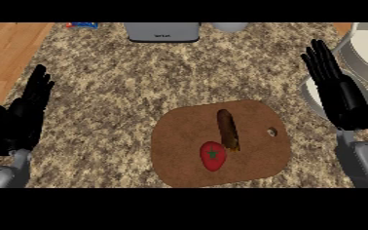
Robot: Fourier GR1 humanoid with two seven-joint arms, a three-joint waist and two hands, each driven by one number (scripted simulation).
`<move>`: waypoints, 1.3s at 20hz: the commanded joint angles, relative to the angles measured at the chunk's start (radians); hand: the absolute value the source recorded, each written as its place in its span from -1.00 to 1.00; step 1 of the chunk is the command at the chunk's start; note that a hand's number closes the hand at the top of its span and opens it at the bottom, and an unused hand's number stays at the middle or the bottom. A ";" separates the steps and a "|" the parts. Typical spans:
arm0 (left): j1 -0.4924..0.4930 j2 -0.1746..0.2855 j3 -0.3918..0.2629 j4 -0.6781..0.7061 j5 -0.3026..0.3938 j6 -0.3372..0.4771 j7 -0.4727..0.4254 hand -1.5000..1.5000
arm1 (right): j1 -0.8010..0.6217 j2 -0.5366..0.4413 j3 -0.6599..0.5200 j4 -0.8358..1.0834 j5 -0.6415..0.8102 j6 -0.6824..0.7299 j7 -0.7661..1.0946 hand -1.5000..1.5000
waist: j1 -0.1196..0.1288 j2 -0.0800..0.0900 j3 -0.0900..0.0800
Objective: Pick the tomato from the cutting board and place it in the tiered basket
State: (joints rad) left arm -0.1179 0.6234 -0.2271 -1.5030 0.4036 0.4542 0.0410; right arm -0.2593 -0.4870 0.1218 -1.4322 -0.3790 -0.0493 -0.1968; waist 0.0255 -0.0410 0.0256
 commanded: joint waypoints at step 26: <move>-0.108 -0.247 -0.216 -0.013 -0.164 0.080 -0.062 0.00 | -0.466 -0.176 -0.028 0.101 -0.318 1.213 0.197 -1.00 | -0.021 0.036 -0.022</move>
State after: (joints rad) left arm -0.2306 0.3924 -0.4314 -1.5229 0.2527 0.5162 -0.0281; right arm -0.6278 -0.5670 0.1397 -1.2318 -0.8296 1.0363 0.0195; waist 0.0164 0.0063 0.0037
